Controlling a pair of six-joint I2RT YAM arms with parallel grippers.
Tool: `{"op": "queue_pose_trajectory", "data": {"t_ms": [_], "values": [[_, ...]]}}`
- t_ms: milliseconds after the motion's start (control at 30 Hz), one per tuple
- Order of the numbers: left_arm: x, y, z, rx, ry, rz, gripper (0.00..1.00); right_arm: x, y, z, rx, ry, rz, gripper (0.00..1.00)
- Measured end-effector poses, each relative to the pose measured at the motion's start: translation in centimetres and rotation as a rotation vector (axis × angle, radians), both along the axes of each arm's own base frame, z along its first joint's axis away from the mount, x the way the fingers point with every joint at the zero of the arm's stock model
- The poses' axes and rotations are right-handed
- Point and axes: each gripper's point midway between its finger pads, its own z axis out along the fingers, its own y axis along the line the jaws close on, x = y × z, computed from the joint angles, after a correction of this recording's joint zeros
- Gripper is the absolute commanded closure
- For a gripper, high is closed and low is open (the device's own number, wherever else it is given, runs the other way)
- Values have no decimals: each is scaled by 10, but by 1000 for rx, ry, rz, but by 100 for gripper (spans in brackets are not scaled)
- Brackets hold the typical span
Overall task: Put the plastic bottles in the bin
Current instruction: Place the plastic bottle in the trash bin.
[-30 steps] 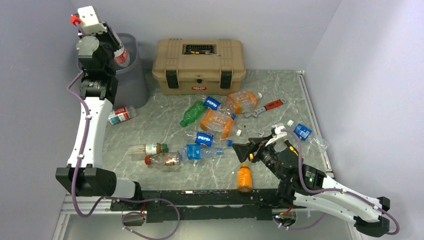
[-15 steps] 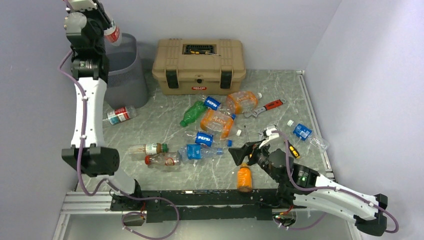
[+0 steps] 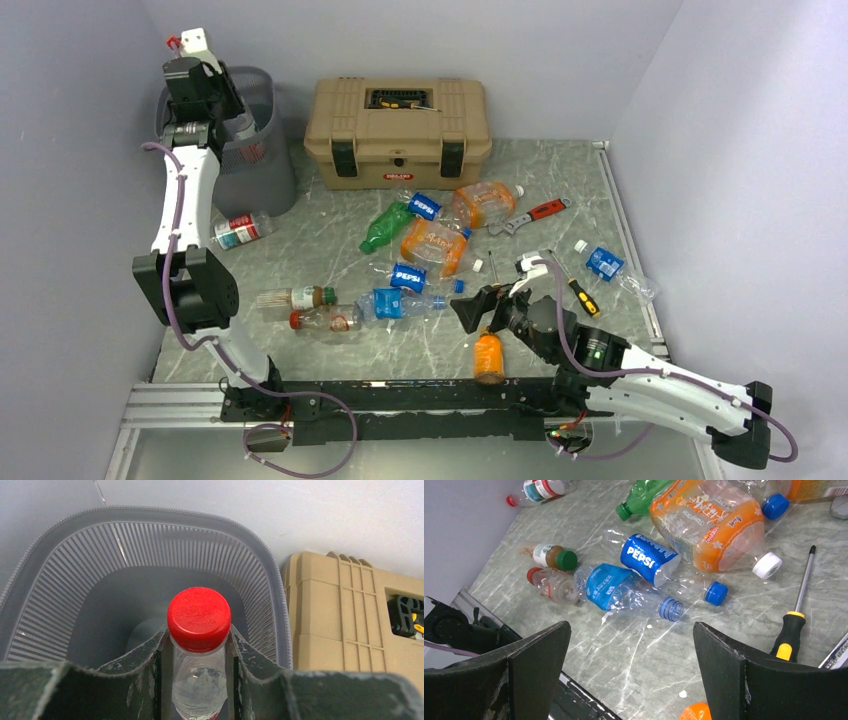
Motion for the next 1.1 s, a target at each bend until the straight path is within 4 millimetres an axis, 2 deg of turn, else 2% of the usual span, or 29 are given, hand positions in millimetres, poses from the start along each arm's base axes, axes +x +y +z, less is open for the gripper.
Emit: {"op": "queue_pose_trajectory", "data": {"t_ms": [33,67,200,233,333,433,500,567,667,767,800,900,933,1000,1033,1100], "values": [[0,-1,-1,1,6,-3,90,0,1,-1,-2,3,1,3],[-1,-1,-2,4,9,-4,75,0,1,-3,-6,8,1,3],[-1,-1,-7,6,19,-6,4,0,2,-7,-17,16,0,1],[-1,-1,-9,-1,24,-5,1,0,2,-7,-18,16,0,1],[-3,-3,-16,-22,45,-5,0,0,1,-8,-25,18,-3,0],[-5,-4,-13,-33,42,-5,1,0,-1,-11,-40,22,-8,0],[-11,-7,-6,-38,34,-5,1,1,-4,-11,-50,20,-13,0],[-20,-12,11,-37,7,-4,1,2,-6,-9,-57,10,-22,0],[-45,-38,57,-21,-82,-39,0,4,-7,-1,-60,-11,-28,1],[-88,-89,118,1,-215,-140,1,7,-9,11,-60,-36,-40,1],[-111,-115,142,5,-270,-199,1,8,-10,15,-59,-46,-43,1],[-167,-164,182,1,-373,-344,1,11,-12,26,-58,-70,-56,1],[-184,-177,186,1,-385,-391,1,12,-14,29,-59,-76,-63,1],[-205,-183,182,12,-374,-428,0,14,-18,34,-65,-85,-86,2],[-211,-182,174,22,-352,-430,0,16,-21,35,-71,-87,-101,2],[-210,-181,145,44,-267,-426,1,21,-31,36,-91,-90,-160,2]]}}
